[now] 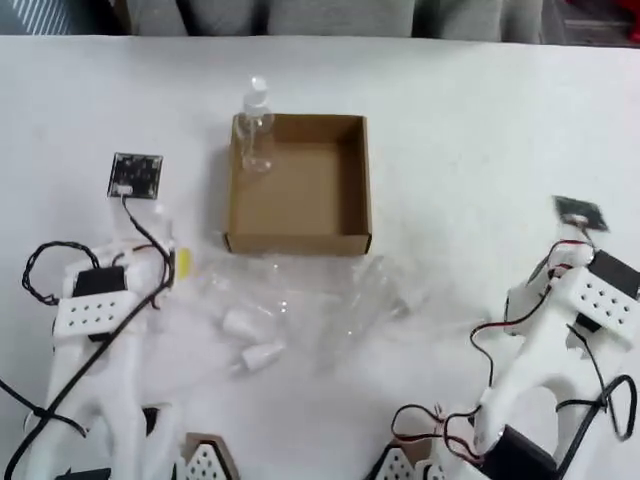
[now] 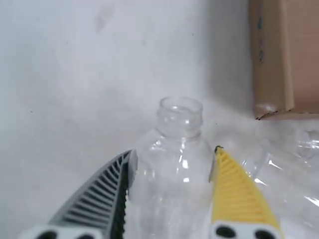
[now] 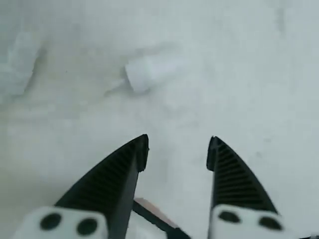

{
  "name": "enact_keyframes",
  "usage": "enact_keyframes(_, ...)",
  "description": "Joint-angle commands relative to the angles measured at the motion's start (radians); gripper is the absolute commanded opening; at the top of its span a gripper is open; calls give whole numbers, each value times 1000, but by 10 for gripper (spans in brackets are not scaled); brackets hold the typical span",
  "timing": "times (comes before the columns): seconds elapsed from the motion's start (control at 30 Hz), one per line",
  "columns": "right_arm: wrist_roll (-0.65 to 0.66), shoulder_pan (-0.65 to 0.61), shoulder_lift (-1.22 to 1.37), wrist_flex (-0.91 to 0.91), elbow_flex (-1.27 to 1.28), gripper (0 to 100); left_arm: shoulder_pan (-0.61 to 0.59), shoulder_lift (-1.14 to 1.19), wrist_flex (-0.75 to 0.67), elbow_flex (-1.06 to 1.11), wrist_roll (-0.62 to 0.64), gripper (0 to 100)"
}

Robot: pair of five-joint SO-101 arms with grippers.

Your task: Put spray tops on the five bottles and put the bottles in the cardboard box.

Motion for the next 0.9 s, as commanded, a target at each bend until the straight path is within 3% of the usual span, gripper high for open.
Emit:
enact_keyframes(0.0,-210,-10,-33,-61,32,196,-5,-19,12,-5,-9,24)
enact_keyframes(0.17,-430,-10,-35,-174,106,200,-4,-19,25,-5,-11,24)
enact_keyframes(0.37,-565,-65,-25,-237,110,201,-4,-19,25,-5,-11,24)
enact_keyframes(0.53,-651,-156,-24,-265,112,201,-4,-19,25,-5,-11,24)
enact_keyframes(0.87,-671,-157,71,-383,138,201,-4,-19,25,-5,-52,24)
